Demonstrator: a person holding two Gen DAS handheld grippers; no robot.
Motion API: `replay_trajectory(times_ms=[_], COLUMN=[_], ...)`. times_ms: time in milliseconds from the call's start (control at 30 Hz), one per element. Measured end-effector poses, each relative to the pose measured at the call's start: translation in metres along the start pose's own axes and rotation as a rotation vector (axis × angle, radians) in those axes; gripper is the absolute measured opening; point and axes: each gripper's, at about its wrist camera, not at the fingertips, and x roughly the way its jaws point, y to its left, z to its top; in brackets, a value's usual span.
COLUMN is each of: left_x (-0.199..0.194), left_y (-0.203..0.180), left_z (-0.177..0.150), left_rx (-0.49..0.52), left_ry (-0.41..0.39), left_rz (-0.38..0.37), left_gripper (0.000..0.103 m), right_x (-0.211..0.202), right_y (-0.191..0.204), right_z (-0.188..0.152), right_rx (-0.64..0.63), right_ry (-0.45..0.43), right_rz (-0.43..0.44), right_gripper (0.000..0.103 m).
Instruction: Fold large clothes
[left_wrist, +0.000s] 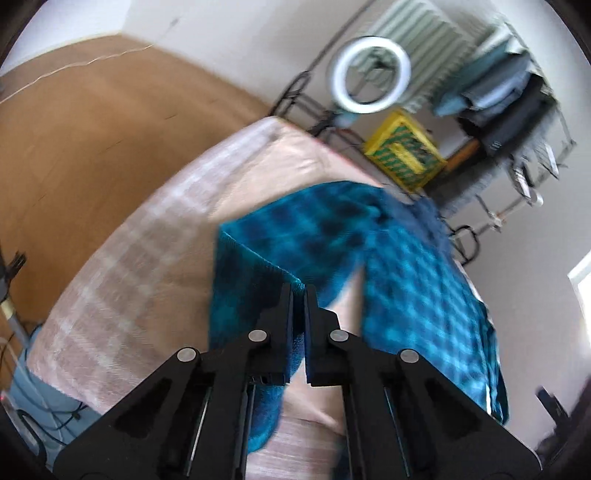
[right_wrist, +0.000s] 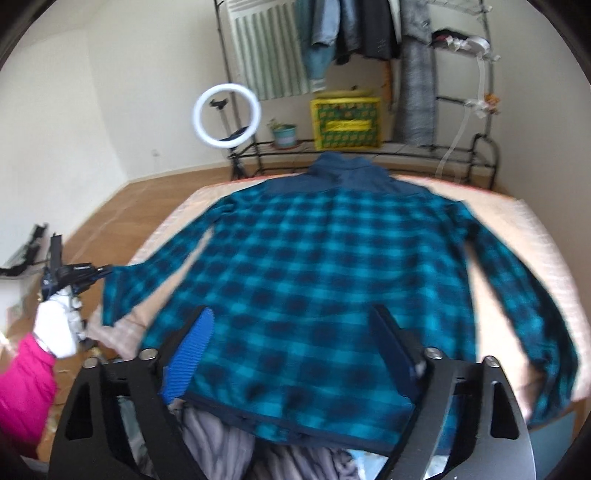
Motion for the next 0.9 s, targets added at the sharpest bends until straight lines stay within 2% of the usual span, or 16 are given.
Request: replay_trajectory(times_ms=[67, 133, 267, 400, 600, 767, 900], left_x=[-0.002, -0.006, -0.008, -0.005, -0.001, -0.014, -0.026], left_y=[-0.020, -0.036, -0.074, -0.106, -0.113, -0.104, -0.099], left_z=[-0.003, -0.008, -0.024, -0.051, -0.086, -0.094, -0.092], left_rx=[0.050, 0.074, 0.161, 0.252, 0.259, 0.213, 0.211], left_ry=[0.000, 0.001, 0.026, 0.079, 0.167, 0.174, 0.164], left_rz=[-0.025, -0.066, -0.156, -0.205, -0.254, -0.294, -0.309], left_gripper=[0.002, 0.002, 0.002, 0.002, 0.002, 0.001, 0.001], right_x=[0.017, 0.034, 0.079, 0.125, 0.212, 0.290, 0.329], right_y=[-0.002, -0.002, 0.006, 0.027, 0.078, 0.111, 0.125], right_z=[0.009, 0.017, 0.039, 0.065, 0.096, 0.109, 0.115], right_rx=[0.037, 0.067, 0.094, 0.080, 0.037, 0.075, 0.090], right_ry=[0.028, 0.052, 0.104, 0.153, 0.276, 0.365, 0.395], right_rz=[0.066, 0.111, 0.207, 0.266, 0.398, 0.391, 0.356], right_gripper=[0.061, 0.052, 0.052, 0.053, 0.053, 0.053, 0.053])
